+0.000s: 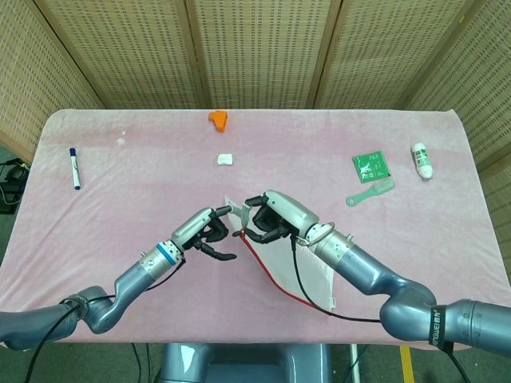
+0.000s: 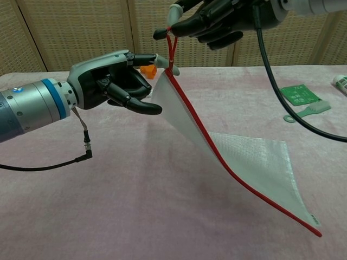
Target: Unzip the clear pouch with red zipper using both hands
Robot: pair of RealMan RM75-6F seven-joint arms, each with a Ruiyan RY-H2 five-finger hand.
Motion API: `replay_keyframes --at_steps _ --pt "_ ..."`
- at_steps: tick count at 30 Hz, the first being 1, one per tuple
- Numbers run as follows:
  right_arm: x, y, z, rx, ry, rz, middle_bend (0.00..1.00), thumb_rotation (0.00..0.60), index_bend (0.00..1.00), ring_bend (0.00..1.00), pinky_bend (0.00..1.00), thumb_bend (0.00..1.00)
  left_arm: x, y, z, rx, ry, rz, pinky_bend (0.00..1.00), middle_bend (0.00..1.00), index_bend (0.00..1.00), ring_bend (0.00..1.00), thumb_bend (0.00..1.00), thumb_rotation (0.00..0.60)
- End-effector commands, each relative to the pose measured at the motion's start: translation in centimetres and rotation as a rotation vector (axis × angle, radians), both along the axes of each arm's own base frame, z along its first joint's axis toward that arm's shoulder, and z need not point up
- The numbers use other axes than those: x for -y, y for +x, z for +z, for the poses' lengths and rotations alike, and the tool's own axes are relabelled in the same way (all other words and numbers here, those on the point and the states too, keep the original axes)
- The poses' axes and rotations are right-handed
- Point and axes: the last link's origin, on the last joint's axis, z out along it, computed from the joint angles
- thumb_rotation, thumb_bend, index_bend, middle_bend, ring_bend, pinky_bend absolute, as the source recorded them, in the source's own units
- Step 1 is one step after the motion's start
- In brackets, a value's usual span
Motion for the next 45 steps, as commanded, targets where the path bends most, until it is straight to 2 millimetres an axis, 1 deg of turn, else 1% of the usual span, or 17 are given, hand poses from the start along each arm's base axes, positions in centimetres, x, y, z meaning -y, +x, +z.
replay_keyframes --at_steps 1,5,8,10,14,17,19,22,24,25,31,33,38,45 --pt "0.0 -0.1 0.1 -0.001 -0.001 -0.002 0.99 0.6 0.8 0.94 1.0 0.68 0.1 0.5 -0.4 -0.002 -0.008 -0.007 1.0 0.97 0.31 0.87 0.0 0.6" --pt "0.0 -0.2 0.0 -0.006 0.0 -0.004 0.99 0.6 0.8 0.94 1.0 0.68 0.2 1.0 -0.6 0.005 -0.015 -0.013 1.0 0.97 0.34 0.87 0.04 0.6" --pt "-0.1 -0.3 0.0 -0.009 0.001 -0.005 0.99 0.6 0.8 0.94 1.0 0.68 0.1 1.3 -0.6 0.007 -0.012 -0.015 1.0 0.97 0.41 0.87 0.12 0.6" --pt "0.0 -0.3 0.0 -0.008 0.001 -0.006 0.99 0.6 0.8 0.94 1.0 0.68 0.1 1.3 -0.6 0.009 -0.012 -0.011 1.0 0.97 0.46 0.87 0.21 0.6" --pt "0.0 -0.3 0.1 -0.011 -0.002 -0.001 0.99 0.6 0.8 0.94 1.0 0.68 0.0 1.4 -0.5 0.01 -0.006 -0.011 1.0 0.97 0.52 0.87 0.35 0.6" --pt "-0.1 -0.2 0.1 -0.013 -0.002 0.002 0.99 0.6 0.8 0.94 1.0 0.68 -0.1 1.4 -0.3 0.015 -0.002 -0.004 1.0 0.97 0.58 0.87 0.51 0.6" --pt "-0.1 -0.3 0.0 -0.017 -0.001 0.004 0.99 0.6 0.8 0.94 1.0 0.68 -0.2 1.3 -0.3 0.016 0.002 0.001 1.0 0.97 0.65 0.87 0.64 0.6" --pt "-0.2 -0.4 0.0 -0.023 0.0 0.004 0.99 0.6 0.8 0.94 1.0 0.68 -0.3 1.4 -0.2 0.024 0.007 0.016 1.0 0.98 0.74 0.87 0.78 0.6" --pt "-0.3 -0.6 0.0 -0.026 -0.002 0.005 0.99 0.6 0.8 0.94 1.0 0.68 -0.5 1.3 -0.1 0.029 0.009 0.026 1.0 0.98 0.77 0.88 0.84 0.6" --pt "-0.3 -0.6 0.0 -0.027 -0.003 0.005 0.99 0.6 0.8 0.94 1.0 0.68 -0.5 1.3 -0.1 0.032 0.009 0.032 1.0 0.98 0.78 0.88 0.86 0.6" --pt "-0.8 -1.4 0.3 -0.055 -0.02 0.027 0.99 0.6 0.8 0.94 1.0 0.68 -0.8 1.5 0.1 0.074 -0.01 0.08 1.0 0.98 0.82 0.88 0.88 0.6" --pt "-1.2 -2.4 0.3 -0.087 -0.027 0.033 0.99 0.6 0.8 0.94 1.0 0.69 -1.0 1.6 0.4 0.102 -0.014 0.102 1.0 0.98 0.82 0.88 0.89 0.6" --pt "-1.7 -3.6 0.0 -0.122 -0.024 0.039 0.99 0.6 0.8 0.94 1.0 0.69 -1.2 1.7 0.7 0.128 -0.023 0.126 1.0 0.98 0.83 0.88 0.9 0.6" --pt "-1.8 -4.1 -0.5 -0.137 -0.018 0.047 0.99 0.6 0.8 0.94 1.0 0.69 -1.2 2.1 0.7 0.159 -0.043 0.146 1.0 0.98 0.84 0.88 0.9 0.6"
